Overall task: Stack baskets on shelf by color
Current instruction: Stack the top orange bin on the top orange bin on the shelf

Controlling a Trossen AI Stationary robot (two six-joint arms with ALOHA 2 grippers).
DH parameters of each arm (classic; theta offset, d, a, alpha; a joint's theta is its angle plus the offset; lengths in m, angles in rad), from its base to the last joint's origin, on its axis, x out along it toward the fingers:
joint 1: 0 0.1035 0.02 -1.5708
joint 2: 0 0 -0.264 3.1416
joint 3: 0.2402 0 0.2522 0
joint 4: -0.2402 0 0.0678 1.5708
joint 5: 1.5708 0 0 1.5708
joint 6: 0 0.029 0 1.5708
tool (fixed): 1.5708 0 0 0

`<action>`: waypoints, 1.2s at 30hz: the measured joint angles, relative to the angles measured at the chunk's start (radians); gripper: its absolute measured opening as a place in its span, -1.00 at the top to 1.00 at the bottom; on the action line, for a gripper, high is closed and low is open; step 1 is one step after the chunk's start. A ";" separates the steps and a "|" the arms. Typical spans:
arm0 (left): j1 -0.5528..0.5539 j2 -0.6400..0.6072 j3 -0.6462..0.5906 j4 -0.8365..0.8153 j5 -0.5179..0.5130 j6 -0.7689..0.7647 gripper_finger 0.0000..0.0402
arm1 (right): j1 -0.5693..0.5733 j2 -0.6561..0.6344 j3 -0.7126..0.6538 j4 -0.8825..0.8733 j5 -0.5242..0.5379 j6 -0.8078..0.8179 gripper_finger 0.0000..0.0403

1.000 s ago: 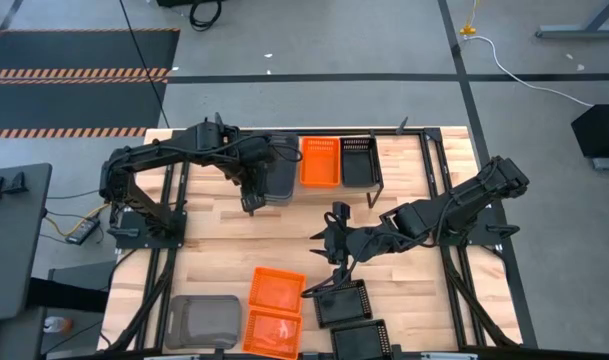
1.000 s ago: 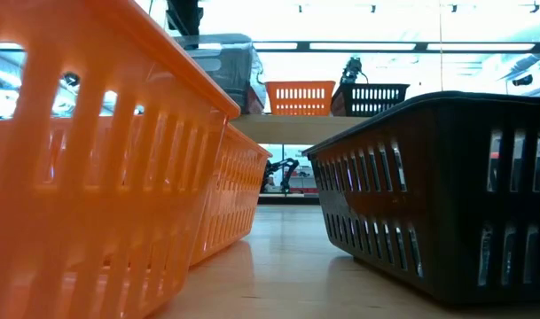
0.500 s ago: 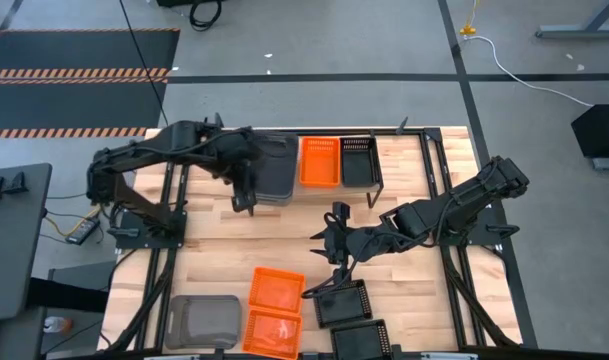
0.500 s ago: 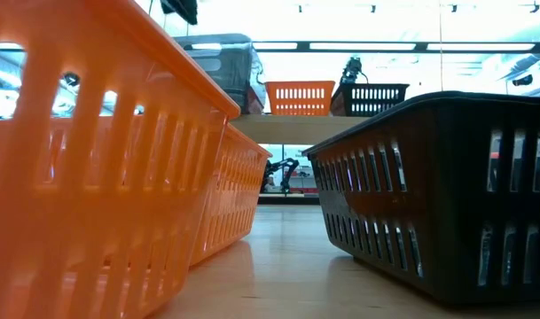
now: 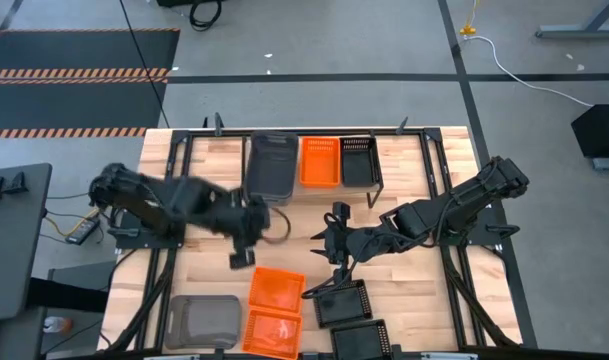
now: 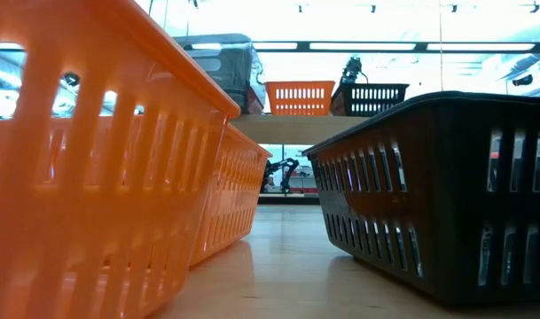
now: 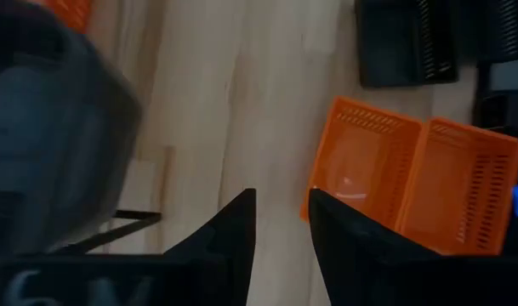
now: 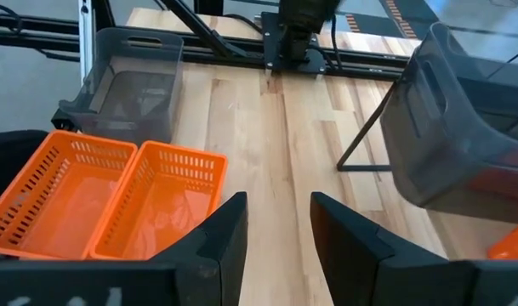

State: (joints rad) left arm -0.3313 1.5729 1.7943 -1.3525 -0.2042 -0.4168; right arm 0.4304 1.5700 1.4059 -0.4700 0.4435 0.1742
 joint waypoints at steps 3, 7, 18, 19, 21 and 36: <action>-0.064 0.063 0.000 0.000 -0.044 -0.111 0.42 | 0.013 0.000 0.000 -0.014 -0.003 0.016 0.32; -0.140 0.126 0.000 -0.065 -0.049 -0.191 0.42 | 0.037 0.000 0.000 -0.069 -0.085 0.034 0.32; -0.393 0.140 -0.001 0.152 -0.374 -0.281 0.42 | 0.107 0.000 -0.005 -0.208 -0.176 0.170 0.32; -0.415 0.140 -0.001 0.160 -0.402 -0.286 0.42 | 0.110 0.000 -0.012 -0.194 -0.177 0.172 0.32; -0.455 0.140 -0.001 0.173 -0.453 -0.312 0.42 | 0.114 0.000 -0.035 -0.152 -0.198 0.162 0.32; -0.642 0.140 -0.266 0.454 -0.557 -0.545 0.42 | 0.114 0.375 0.132 -0.040 -0.353 -0.194 0.32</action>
State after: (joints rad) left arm -0.9736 1.7134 1.5279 -0.8982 -0.7616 -0.9621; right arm 0.5446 1.9454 1.5375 -0.5105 0.0905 -0.0201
